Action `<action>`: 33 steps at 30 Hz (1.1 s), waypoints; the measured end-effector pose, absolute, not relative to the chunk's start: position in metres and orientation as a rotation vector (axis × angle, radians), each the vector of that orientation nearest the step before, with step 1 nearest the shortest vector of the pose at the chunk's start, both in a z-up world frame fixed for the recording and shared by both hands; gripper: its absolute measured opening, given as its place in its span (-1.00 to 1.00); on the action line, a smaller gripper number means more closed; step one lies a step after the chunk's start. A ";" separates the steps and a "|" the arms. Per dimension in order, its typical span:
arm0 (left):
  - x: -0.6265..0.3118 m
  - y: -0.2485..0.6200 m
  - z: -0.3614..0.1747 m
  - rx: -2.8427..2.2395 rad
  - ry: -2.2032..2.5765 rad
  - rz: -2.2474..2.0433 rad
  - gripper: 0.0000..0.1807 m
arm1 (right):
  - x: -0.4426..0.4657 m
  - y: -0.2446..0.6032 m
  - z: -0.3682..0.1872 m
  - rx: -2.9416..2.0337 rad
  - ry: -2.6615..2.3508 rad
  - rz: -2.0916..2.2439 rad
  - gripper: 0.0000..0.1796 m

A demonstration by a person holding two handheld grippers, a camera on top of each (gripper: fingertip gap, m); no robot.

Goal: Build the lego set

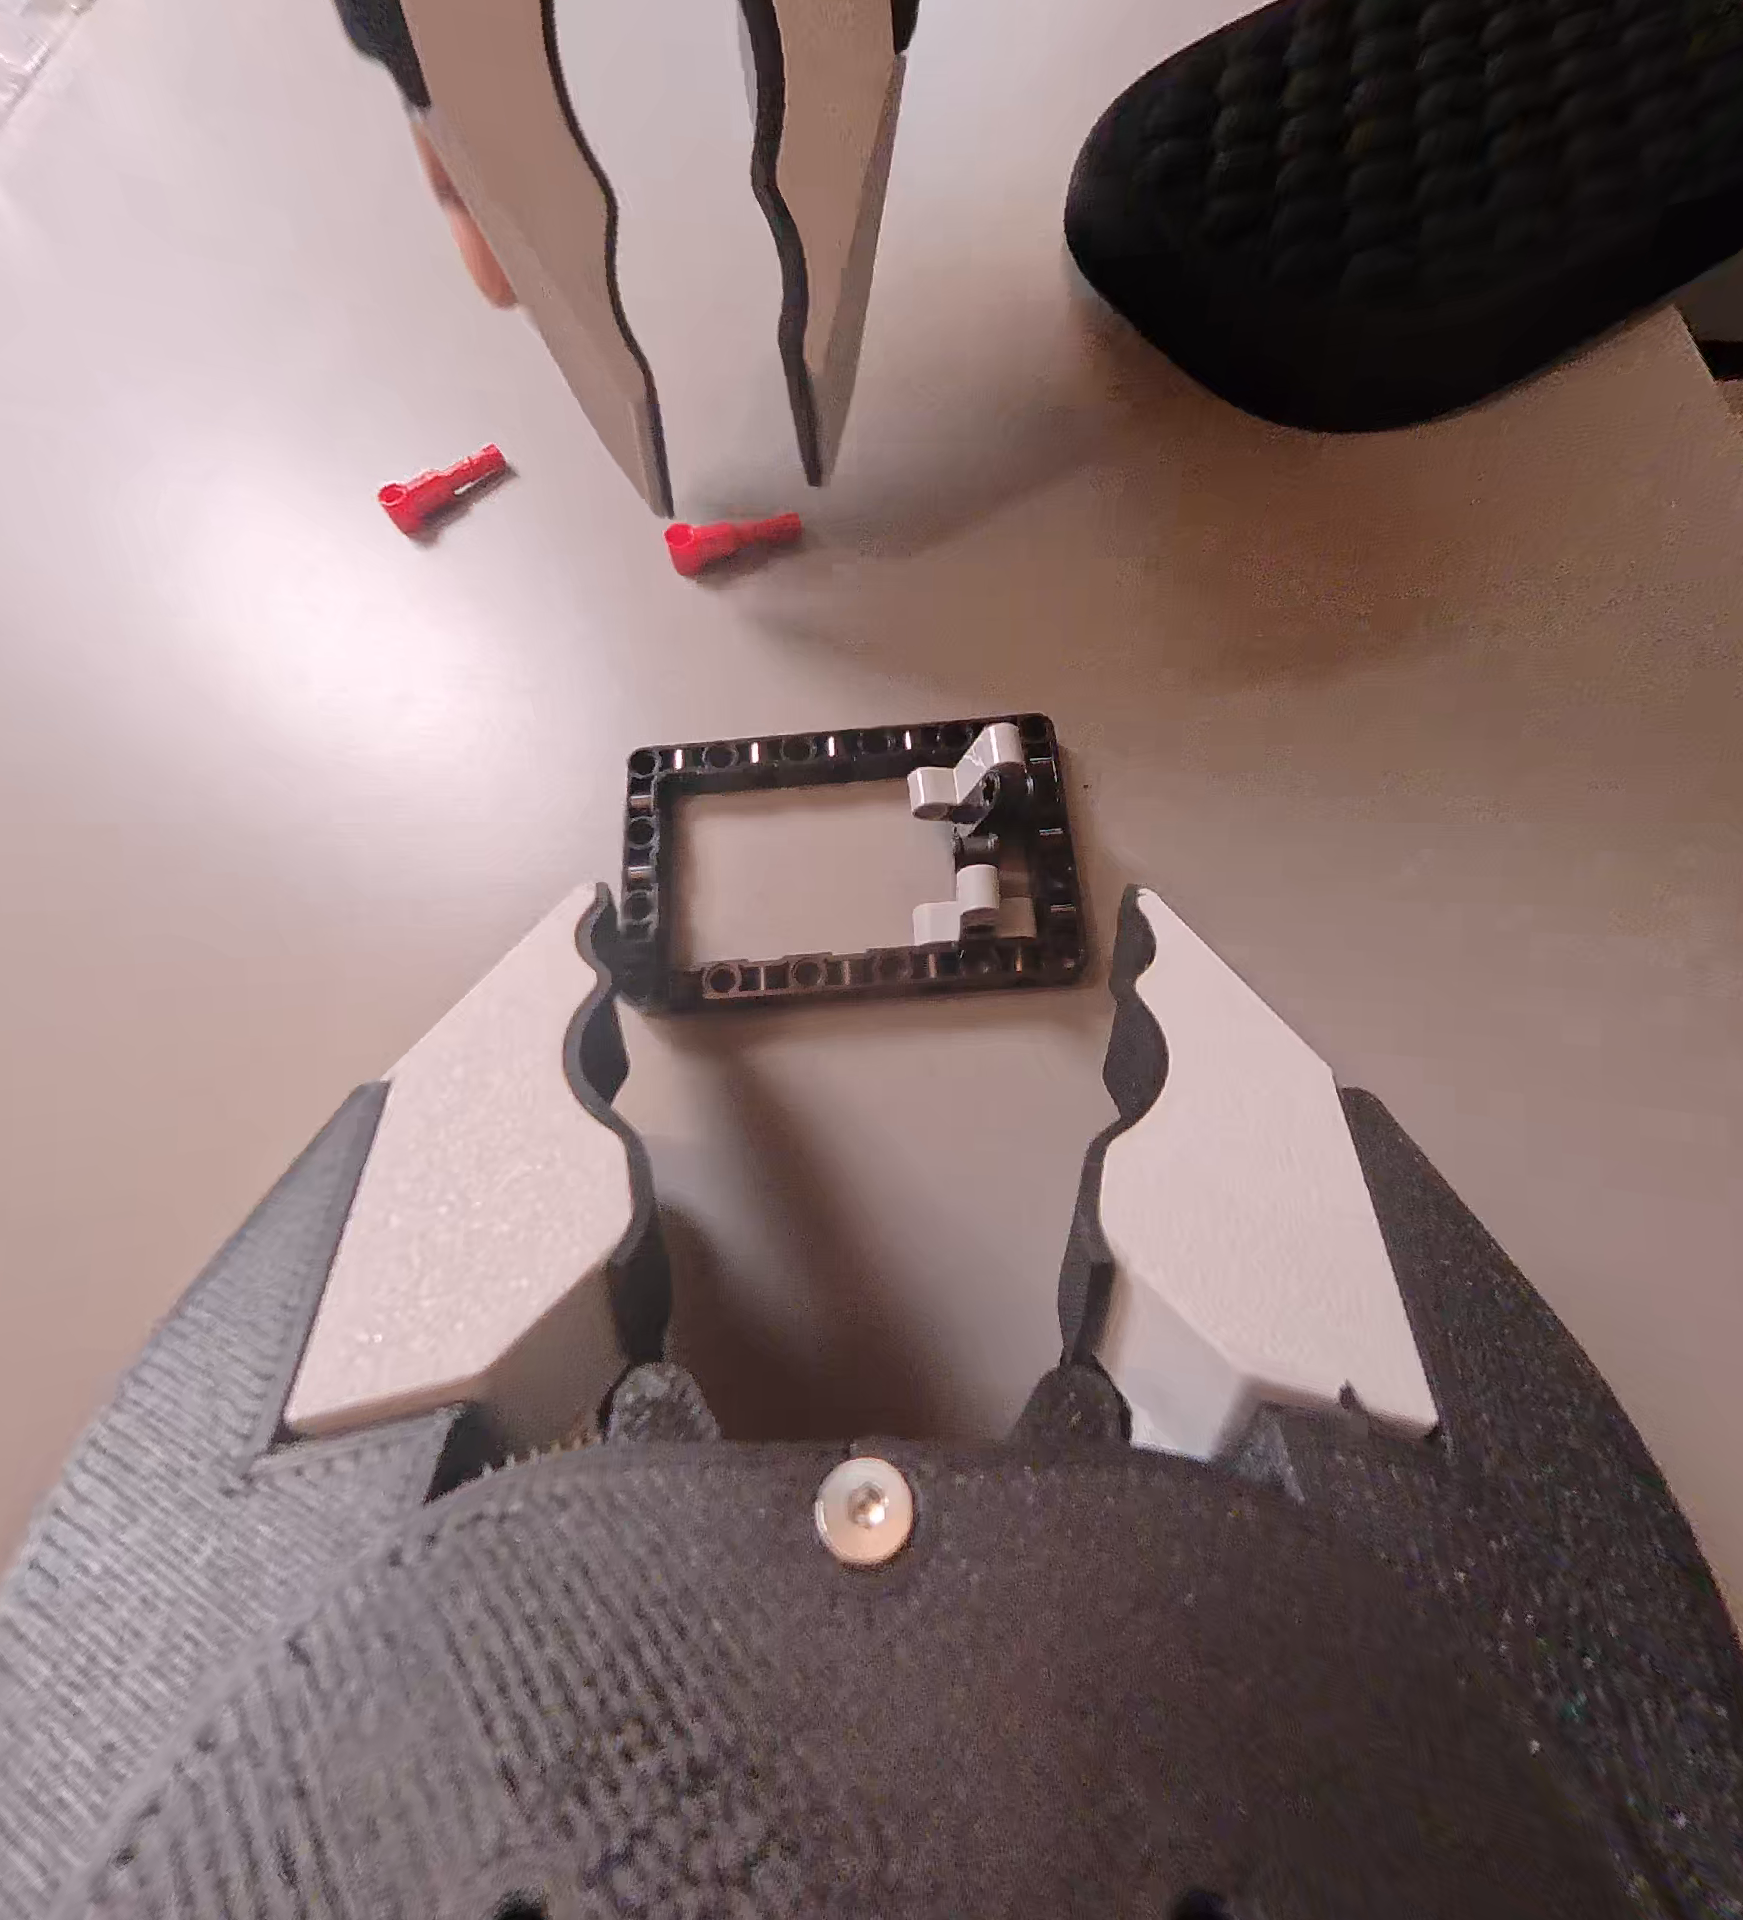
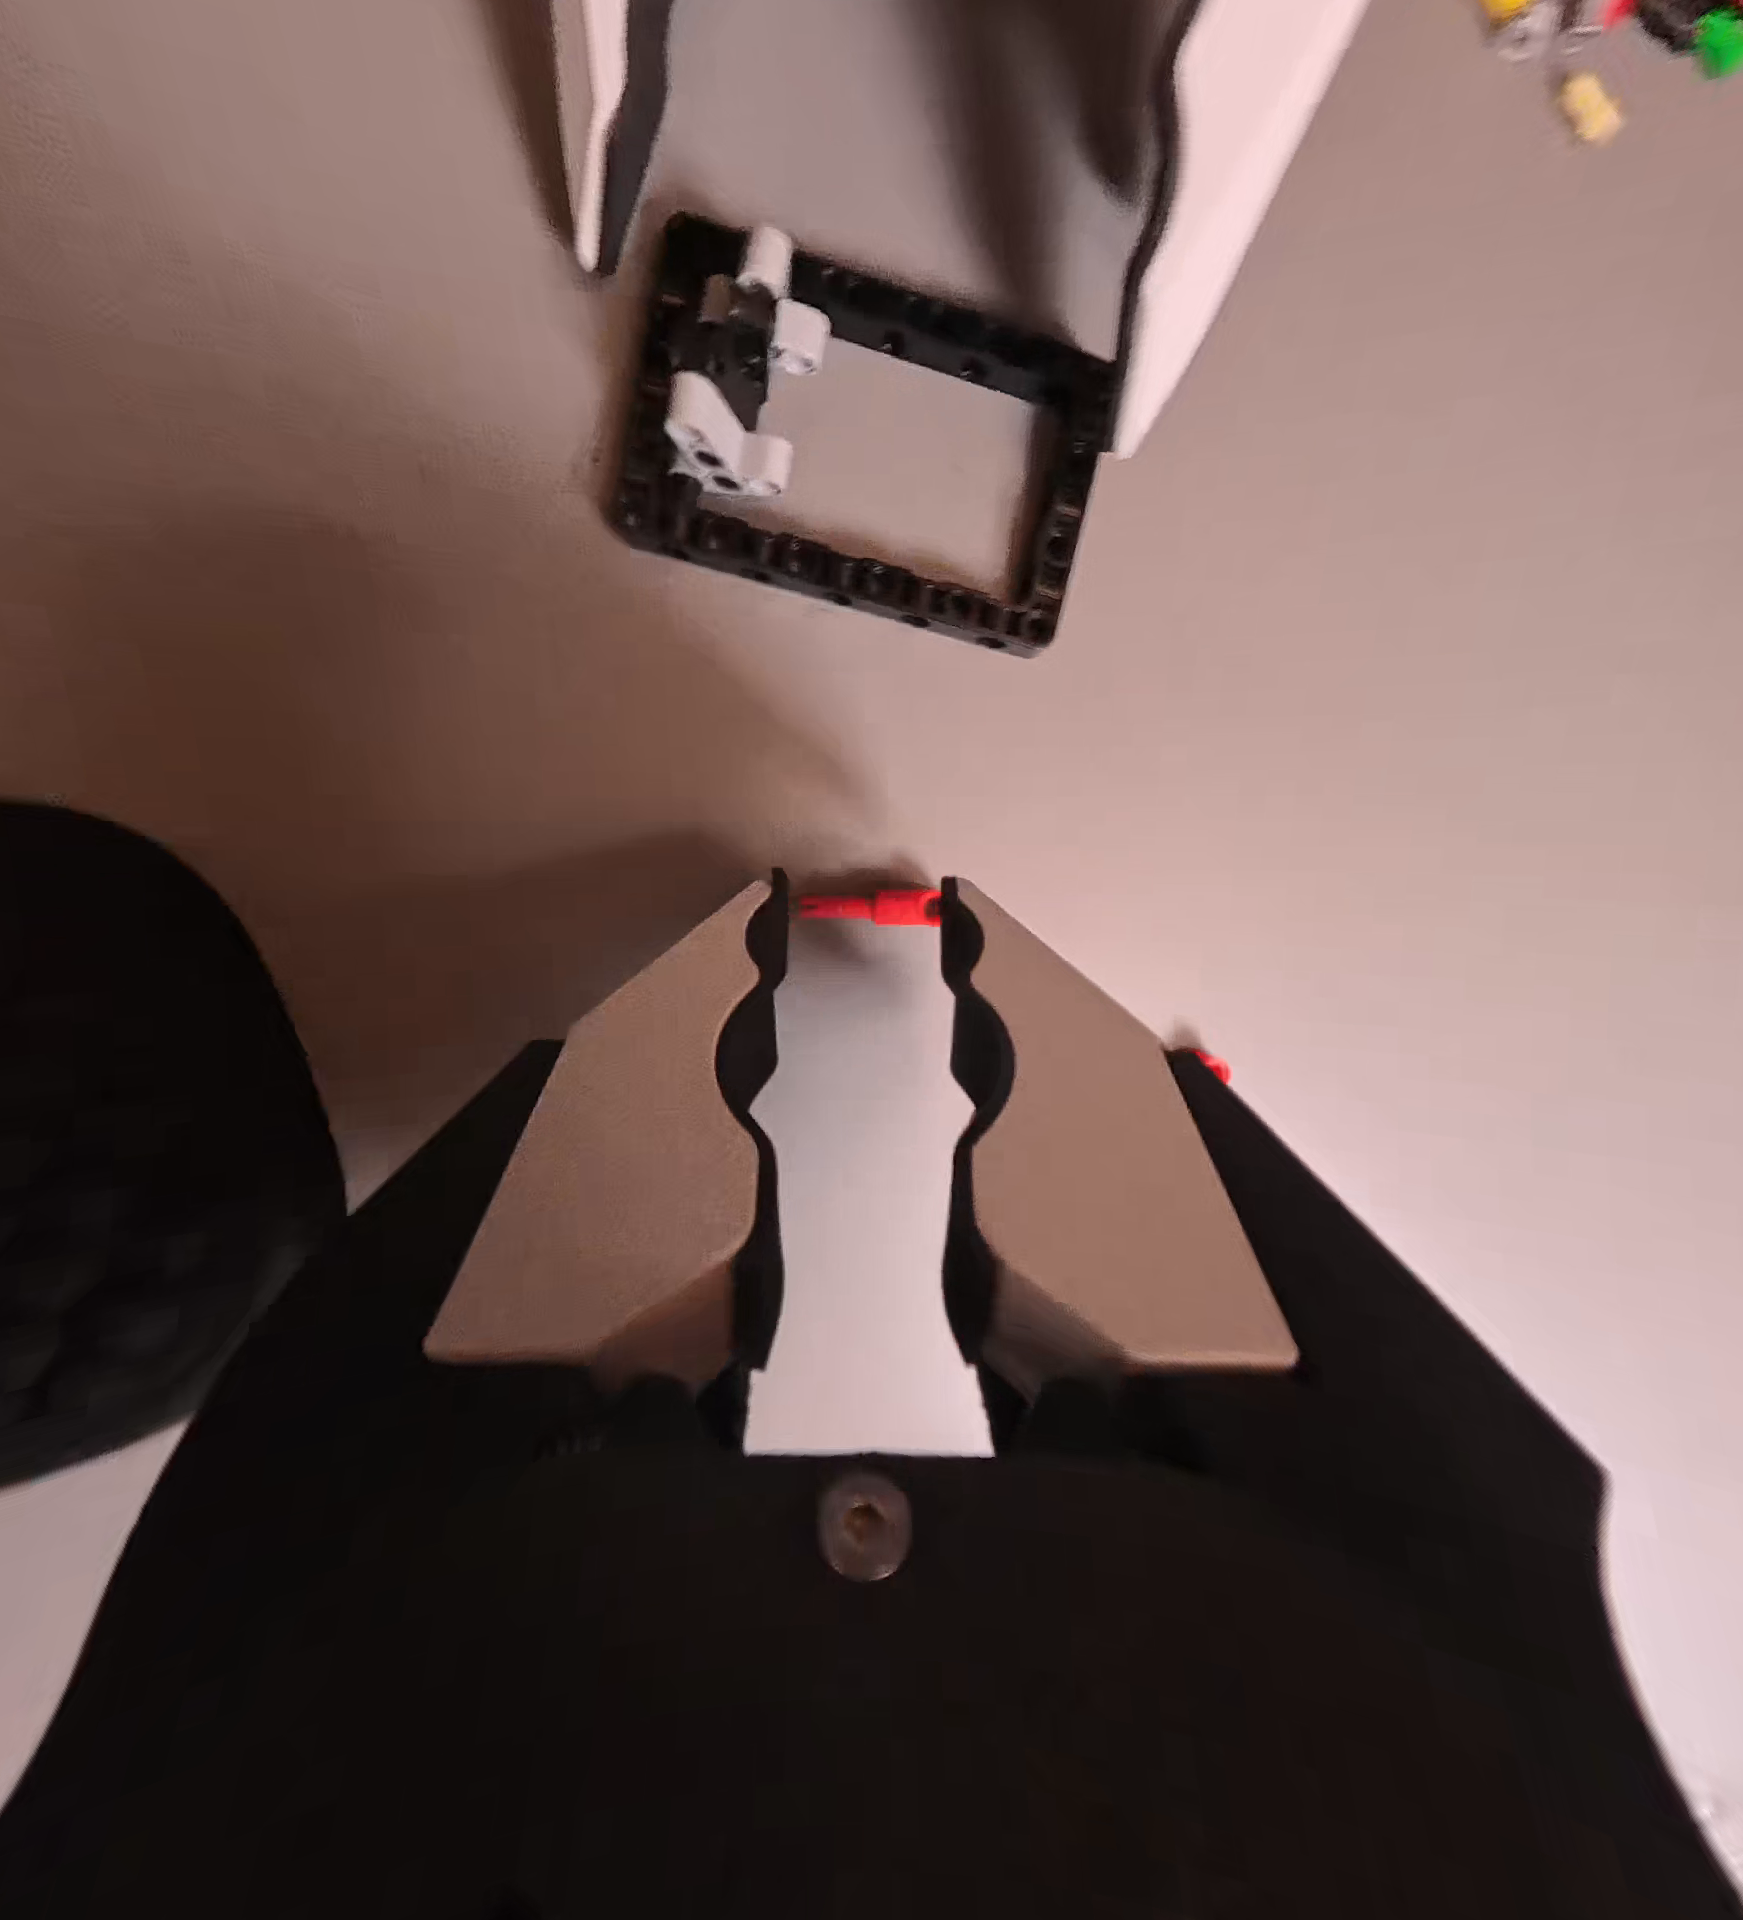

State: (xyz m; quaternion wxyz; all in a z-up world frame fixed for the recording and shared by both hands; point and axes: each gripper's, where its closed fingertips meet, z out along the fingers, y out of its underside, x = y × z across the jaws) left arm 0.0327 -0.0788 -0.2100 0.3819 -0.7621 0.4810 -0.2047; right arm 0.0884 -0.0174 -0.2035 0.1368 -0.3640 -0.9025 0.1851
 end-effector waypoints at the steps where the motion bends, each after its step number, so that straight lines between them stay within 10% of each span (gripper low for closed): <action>1: 0.032 -0.078 -0.209 -1.942 1.219 -0.529 0.04 | 0.088 -0.018 -0.206 -1.013 -2.675 0.517 -0.65; 33: 0.024 -0.075 -0.206 -1.952 1.152 -0.571 -0.01 | 0.089 -0.019 -0.218 -1.508 -2.244 0.686 -0.82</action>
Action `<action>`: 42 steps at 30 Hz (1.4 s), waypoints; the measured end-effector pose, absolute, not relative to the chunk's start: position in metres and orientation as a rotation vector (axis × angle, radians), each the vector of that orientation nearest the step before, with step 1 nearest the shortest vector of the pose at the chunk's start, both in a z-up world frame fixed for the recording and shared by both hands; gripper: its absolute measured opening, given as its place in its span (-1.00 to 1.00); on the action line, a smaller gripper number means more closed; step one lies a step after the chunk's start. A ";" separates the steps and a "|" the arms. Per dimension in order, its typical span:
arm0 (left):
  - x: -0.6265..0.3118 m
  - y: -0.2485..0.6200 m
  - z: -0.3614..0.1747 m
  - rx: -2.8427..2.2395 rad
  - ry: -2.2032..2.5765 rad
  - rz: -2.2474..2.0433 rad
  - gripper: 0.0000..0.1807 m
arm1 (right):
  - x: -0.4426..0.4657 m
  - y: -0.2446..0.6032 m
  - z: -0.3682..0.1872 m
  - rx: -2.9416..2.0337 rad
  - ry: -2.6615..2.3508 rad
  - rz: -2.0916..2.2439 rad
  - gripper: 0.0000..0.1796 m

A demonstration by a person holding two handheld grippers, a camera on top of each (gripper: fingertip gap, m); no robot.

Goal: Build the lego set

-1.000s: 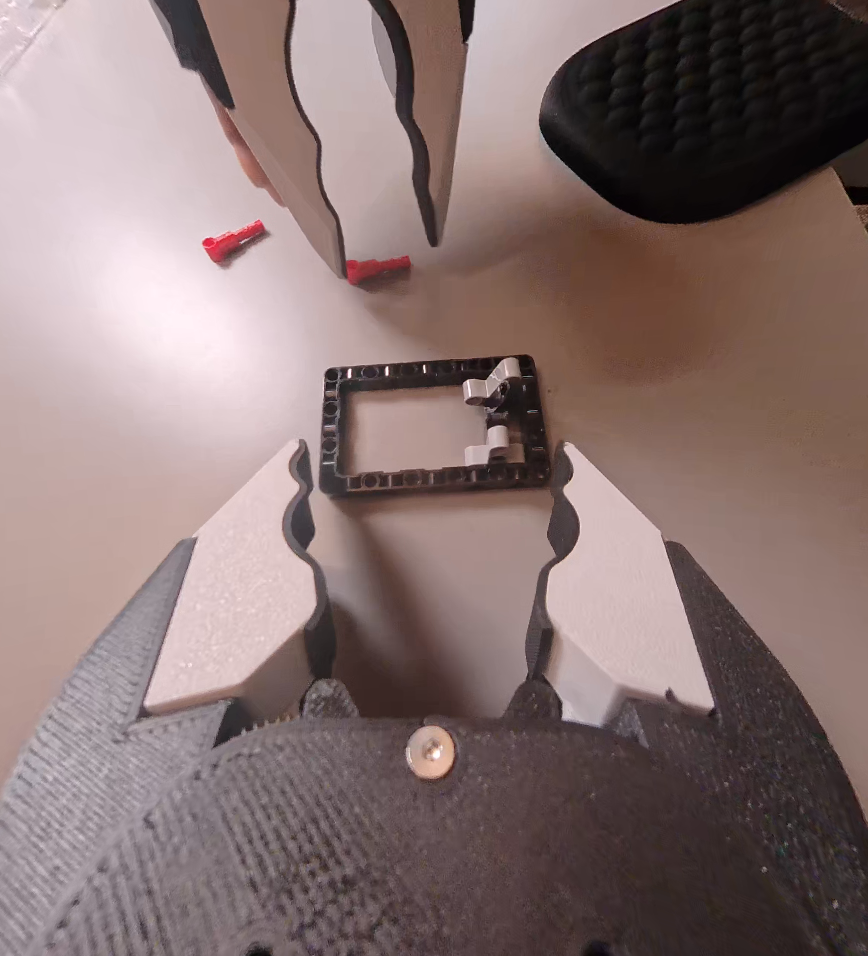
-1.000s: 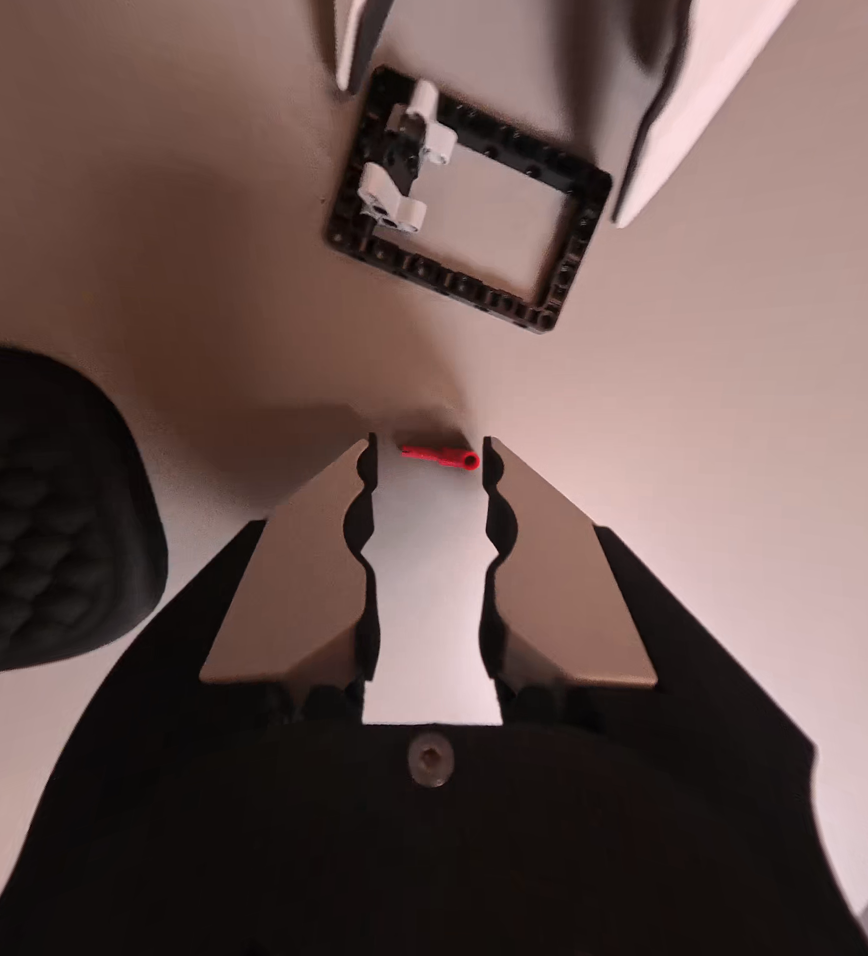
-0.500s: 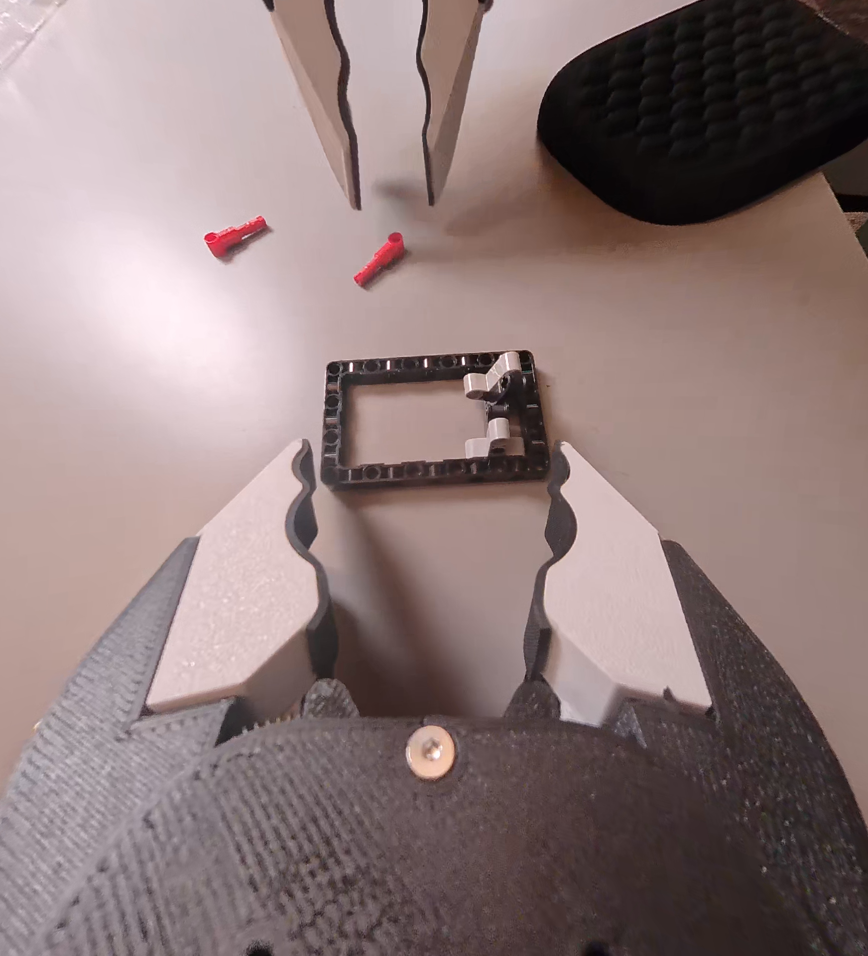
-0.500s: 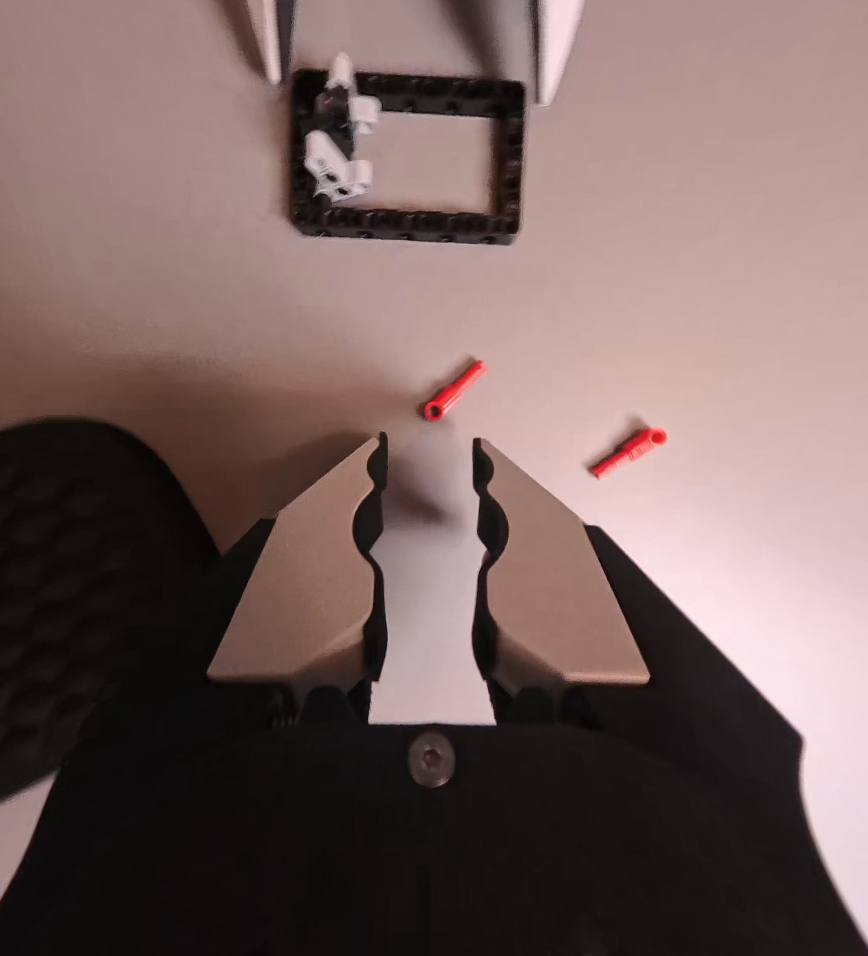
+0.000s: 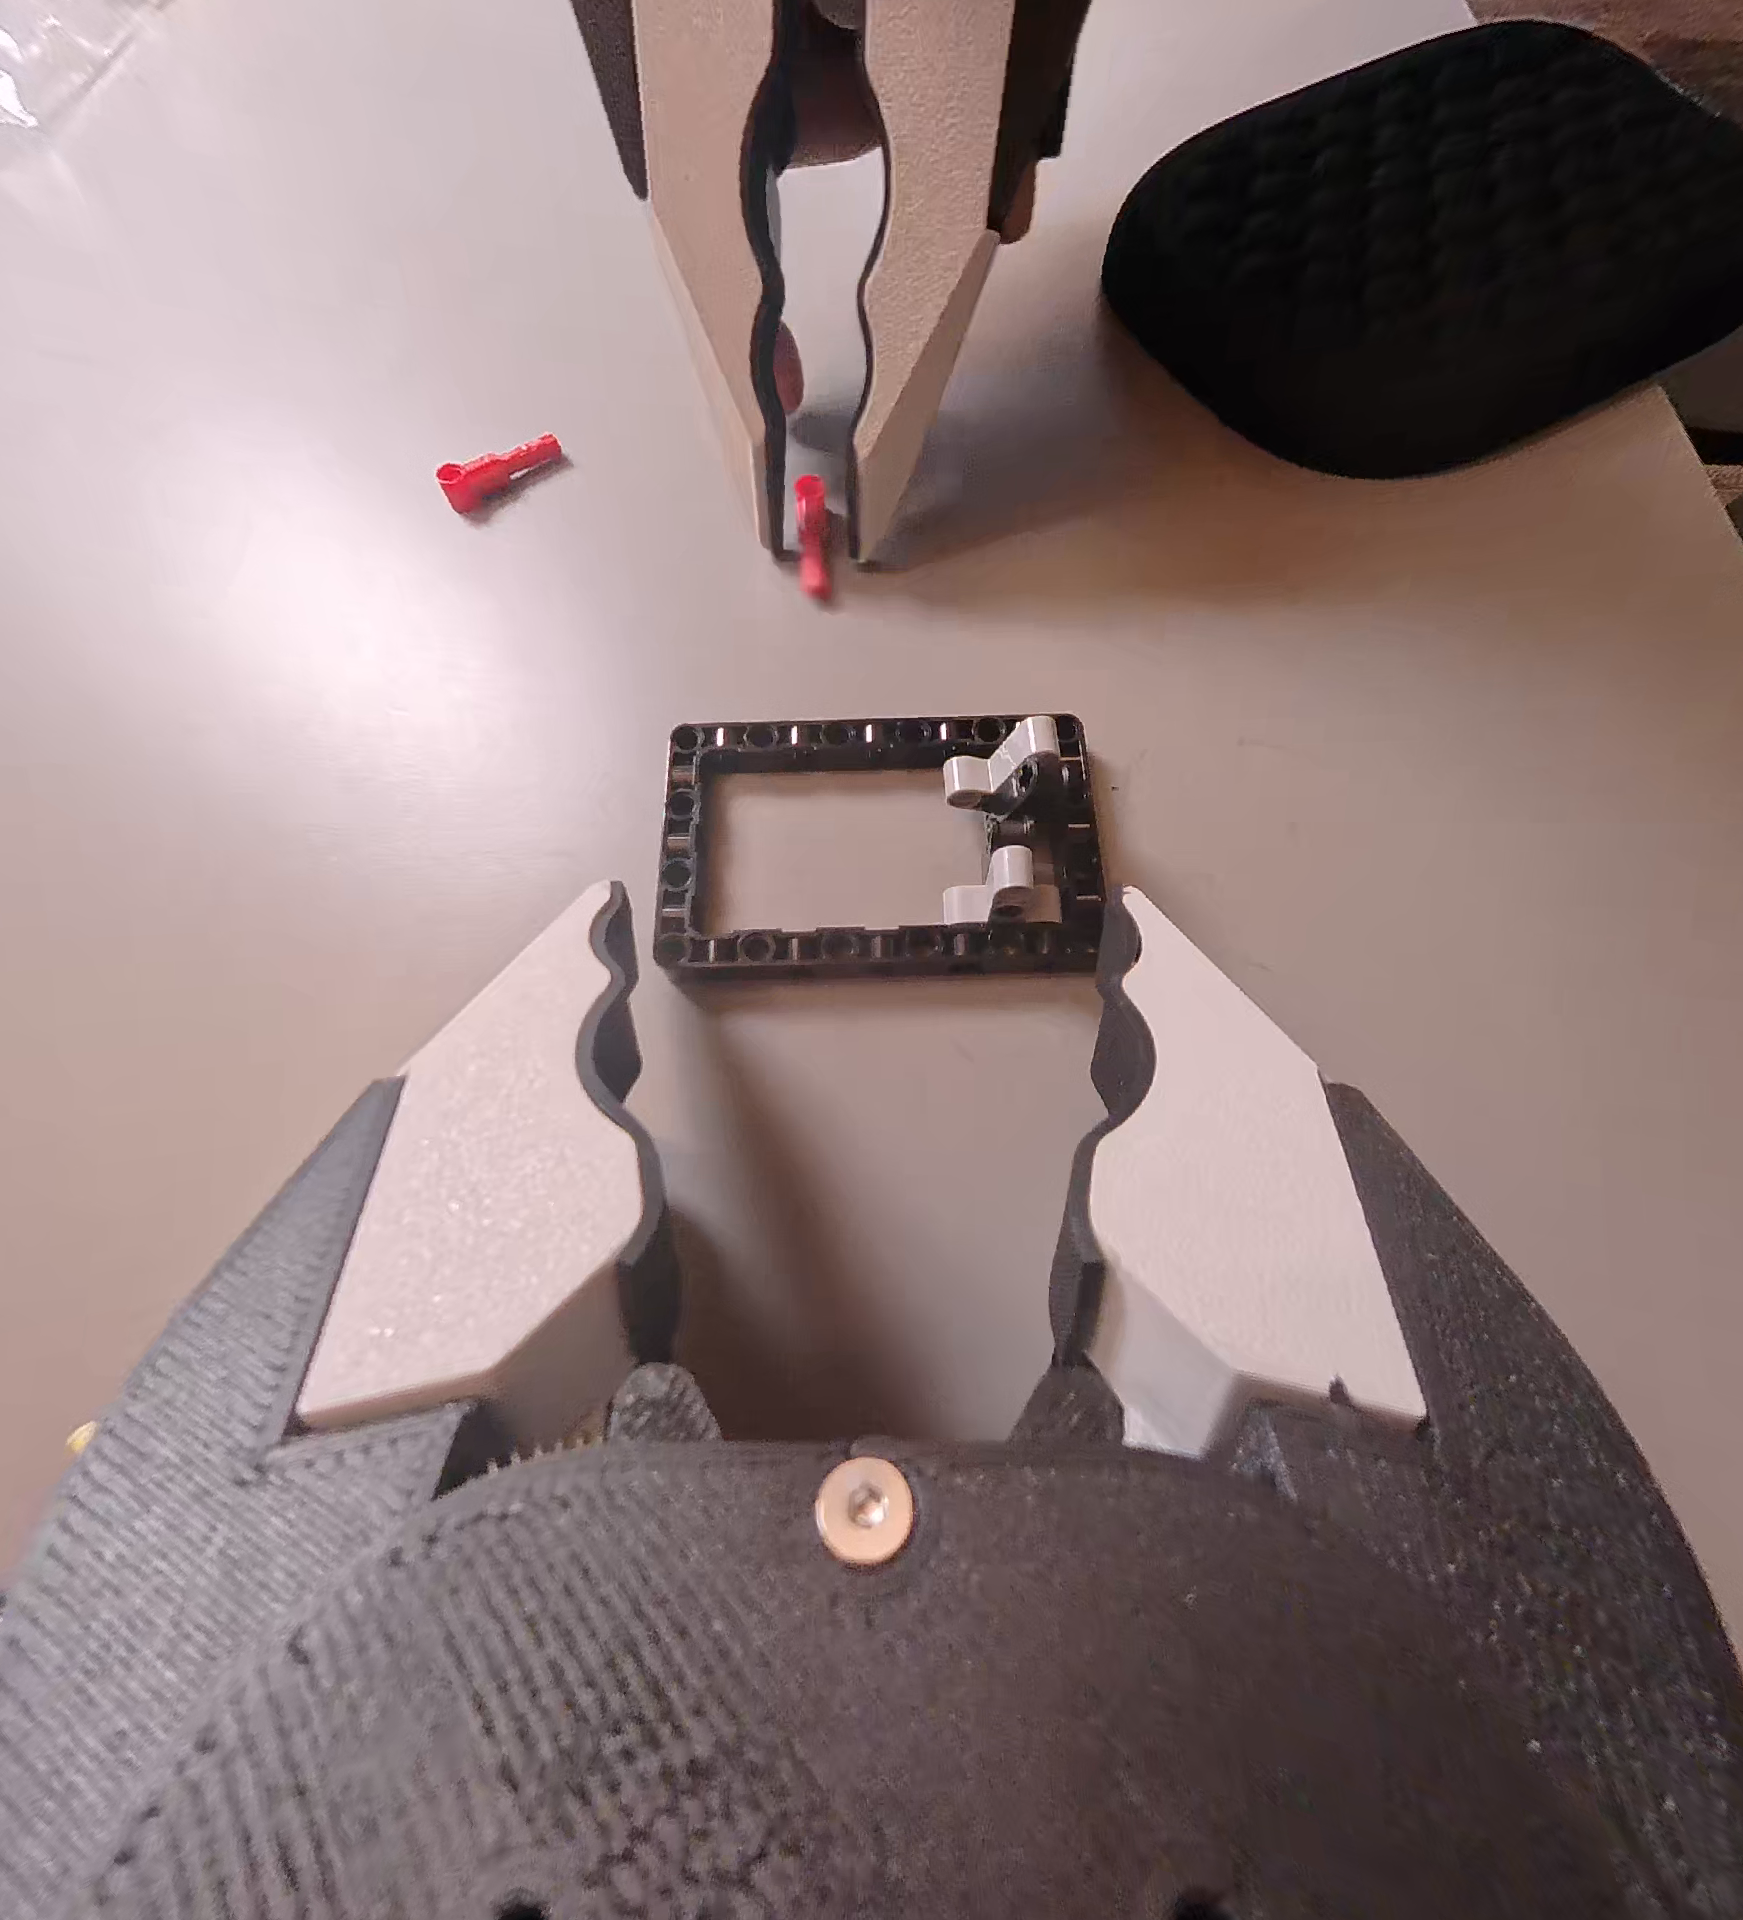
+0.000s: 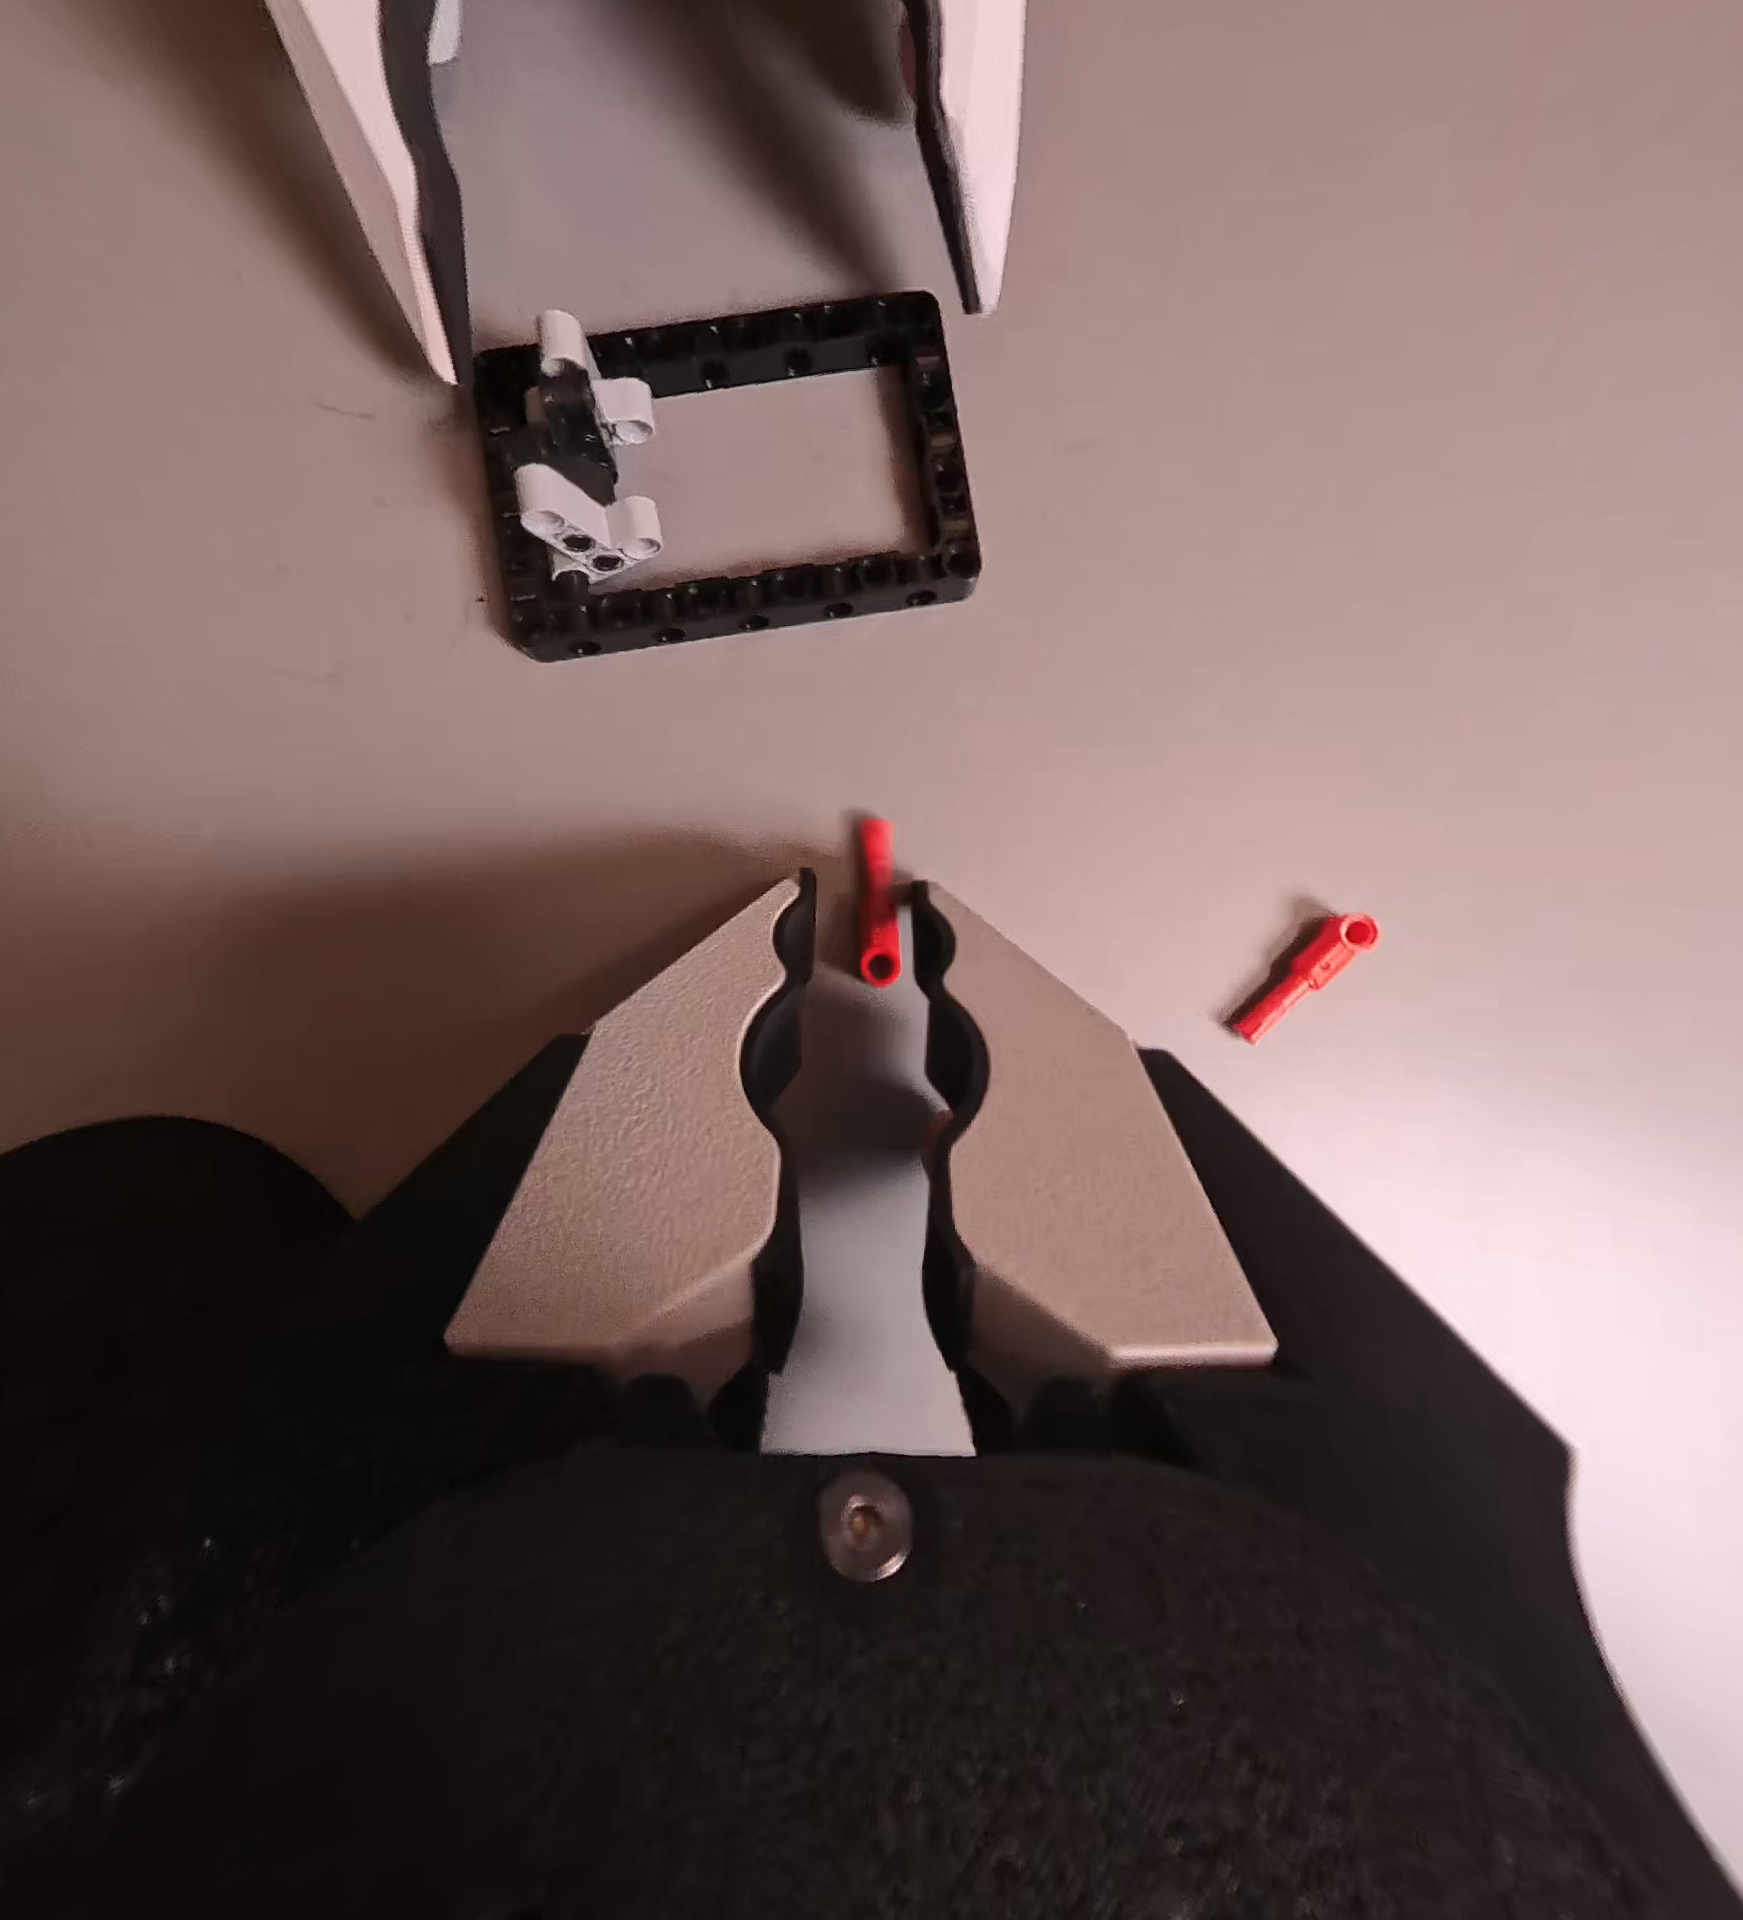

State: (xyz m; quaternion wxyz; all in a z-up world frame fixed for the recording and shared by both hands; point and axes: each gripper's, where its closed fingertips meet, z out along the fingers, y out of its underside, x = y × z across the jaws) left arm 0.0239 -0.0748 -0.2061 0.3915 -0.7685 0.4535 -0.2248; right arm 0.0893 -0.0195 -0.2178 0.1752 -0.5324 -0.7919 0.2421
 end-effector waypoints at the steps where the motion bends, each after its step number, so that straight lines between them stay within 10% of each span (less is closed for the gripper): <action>1: 0.024 -0.075 -0.206 -1.953 1.152 -0.571 -0.01 | 0.087 -0.018 -0.218 -1.481 -2.265 0.681 -0.88; 18: 0.023 -0.075 -0.203 -1.953 1.128 -0.617 -0.04 | 0.078 0.067 -0.218 -1.792 -1.968 0.554 -0.80; 27: 0.022 -0.075 -0.201 -1.950 1.113 -0.642 -0.06 | 0.079 0.076 -0.205 -1.003 -2.121 -0.187 -0.82; 42: 0.021 -0.072 -0.201 -1.966 1.090 -0.654 -0.10 | 0.097 0.088 -0.214 -1.656 -1.841 0.535 -0.82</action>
